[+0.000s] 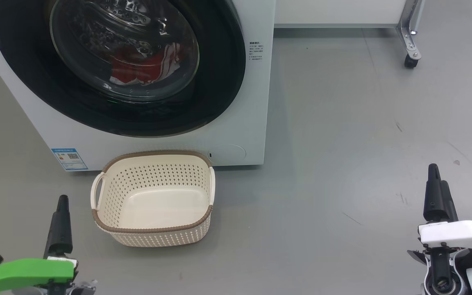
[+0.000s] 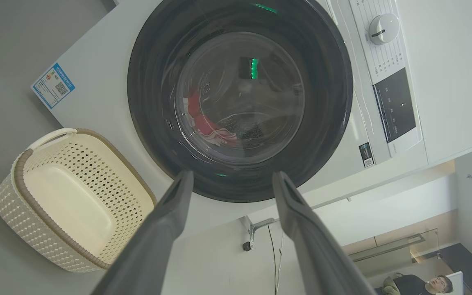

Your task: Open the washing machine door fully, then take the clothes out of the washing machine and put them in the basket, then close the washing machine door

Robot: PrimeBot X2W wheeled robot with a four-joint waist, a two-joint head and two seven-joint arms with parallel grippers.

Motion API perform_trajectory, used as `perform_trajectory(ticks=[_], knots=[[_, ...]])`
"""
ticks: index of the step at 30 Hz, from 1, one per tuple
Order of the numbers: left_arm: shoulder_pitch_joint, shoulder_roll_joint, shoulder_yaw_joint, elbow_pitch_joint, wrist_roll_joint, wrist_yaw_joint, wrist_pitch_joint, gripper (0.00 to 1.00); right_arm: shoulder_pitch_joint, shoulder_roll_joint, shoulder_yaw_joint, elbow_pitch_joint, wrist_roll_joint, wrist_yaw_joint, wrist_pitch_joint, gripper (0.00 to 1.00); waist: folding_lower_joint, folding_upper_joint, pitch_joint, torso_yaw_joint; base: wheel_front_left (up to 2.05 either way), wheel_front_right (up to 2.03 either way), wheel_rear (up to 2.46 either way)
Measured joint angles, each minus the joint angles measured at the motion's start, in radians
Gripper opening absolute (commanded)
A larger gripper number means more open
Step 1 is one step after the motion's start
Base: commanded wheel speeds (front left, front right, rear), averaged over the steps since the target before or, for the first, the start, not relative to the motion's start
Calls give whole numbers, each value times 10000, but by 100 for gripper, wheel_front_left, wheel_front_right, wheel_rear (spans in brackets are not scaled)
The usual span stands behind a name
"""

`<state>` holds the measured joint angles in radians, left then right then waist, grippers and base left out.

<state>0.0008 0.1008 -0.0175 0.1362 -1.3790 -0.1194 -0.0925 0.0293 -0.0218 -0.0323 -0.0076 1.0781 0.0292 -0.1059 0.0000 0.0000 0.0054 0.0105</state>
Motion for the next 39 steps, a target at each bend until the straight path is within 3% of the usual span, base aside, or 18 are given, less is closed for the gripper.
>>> perform_trajectory(ticks=[22,39], knots=[[34,880,-968,-42,3914,-6,-894,100,649,-88,1164,-393,-3975,-1032,-798,100,0,0,50,-34,0,0,0],[52,1089,-1183,456,6974,276,-1490,100,1085,-123,1806,408,-6890,-1455,-1350,100,0,0,85,-72,0,0,0]])
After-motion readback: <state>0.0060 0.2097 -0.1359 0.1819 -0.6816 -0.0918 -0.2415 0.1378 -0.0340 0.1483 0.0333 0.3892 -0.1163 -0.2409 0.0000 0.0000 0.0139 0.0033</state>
